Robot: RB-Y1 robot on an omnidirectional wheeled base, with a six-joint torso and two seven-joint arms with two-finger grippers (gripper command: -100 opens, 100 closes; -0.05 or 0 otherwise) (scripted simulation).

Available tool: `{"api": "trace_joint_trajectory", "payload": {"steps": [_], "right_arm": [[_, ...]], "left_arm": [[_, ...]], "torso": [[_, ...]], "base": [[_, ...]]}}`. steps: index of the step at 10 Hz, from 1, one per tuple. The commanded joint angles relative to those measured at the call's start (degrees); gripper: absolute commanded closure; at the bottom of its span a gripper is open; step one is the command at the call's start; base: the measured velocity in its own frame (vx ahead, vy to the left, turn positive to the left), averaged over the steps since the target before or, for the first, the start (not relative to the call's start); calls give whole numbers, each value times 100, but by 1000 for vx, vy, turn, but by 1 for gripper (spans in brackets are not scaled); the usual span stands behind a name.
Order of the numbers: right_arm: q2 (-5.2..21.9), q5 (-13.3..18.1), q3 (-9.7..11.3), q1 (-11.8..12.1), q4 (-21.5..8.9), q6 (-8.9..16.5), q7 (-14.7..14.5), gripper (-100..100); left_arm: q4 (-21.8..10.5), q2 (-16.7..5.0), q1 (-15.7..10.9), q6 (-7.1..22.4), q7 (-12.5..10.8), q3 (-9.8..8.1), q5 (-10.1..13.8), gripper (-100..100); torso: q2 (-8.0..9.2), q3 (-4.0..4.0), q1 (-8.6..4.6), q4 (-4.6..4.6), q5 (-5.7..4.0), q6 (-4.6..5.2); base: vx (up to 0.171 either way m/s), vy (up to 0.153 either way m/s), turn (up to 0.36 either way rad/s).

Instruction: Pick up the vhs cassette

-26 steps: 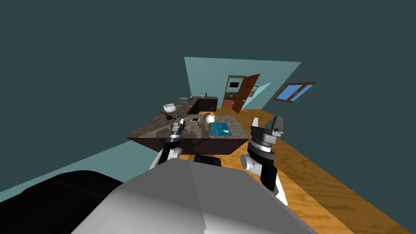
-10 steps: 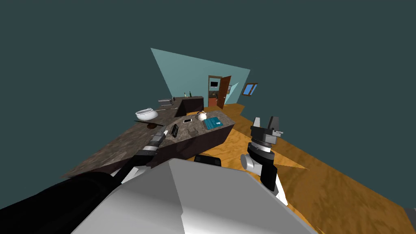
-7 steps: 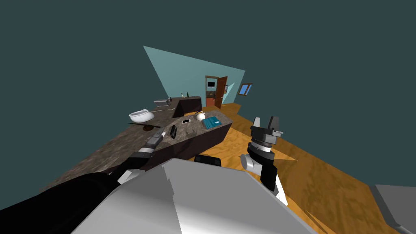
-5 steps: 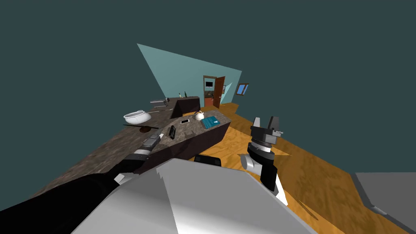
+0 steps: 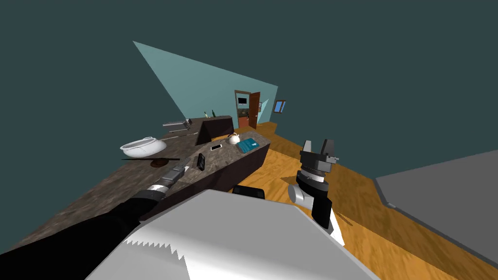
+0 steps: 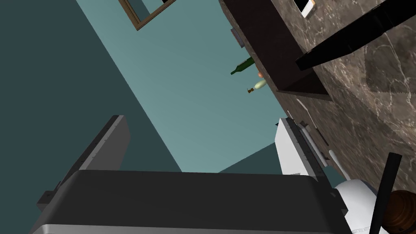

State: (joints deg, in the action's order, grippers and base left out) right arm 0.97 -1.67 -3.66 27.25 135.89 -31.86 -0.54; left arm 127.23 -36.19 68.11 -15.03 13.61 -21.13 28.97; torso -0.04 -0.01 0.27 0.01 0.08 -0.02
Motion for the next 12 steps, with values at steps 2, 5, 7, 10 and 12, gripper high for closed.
{"api": "trace_joint_trajectory", "payload": {"steps": [2,5,7,10,12], "right_arm": [[0,0,0,-1,0,0,0,0],[0,0,0,1,0,0,0,0],[0,0,-1,1,0,0,0,0],[0,0,0,0,0,0,0,0],[0,0,0,0,0,0,0,0]], "left_arm": [[-21,-251,372,119,25,-129,245,-100],[-34,-644,886,332,72,-307,638,-100],[-40,-827,1226,445,88,-382,824,-100],[-45,-1001,1643,560,100,-446,1002,-100],[-51,-1166,1958,677,108,-501,1171,-100]], "torso": [[-3,-2,-3,-1,-1,3],[-8,-5,0,-2,0,-3],[-12,-7,0,-2,0,-5],[-17,-10,-1,-4,-1,1],[-19,-11,-1,-4,0,2]], "base": [[-21,26,-246],[-16,33,-267],[-9,32,-185],[-3,27,-204],[2,28,-249]]}}
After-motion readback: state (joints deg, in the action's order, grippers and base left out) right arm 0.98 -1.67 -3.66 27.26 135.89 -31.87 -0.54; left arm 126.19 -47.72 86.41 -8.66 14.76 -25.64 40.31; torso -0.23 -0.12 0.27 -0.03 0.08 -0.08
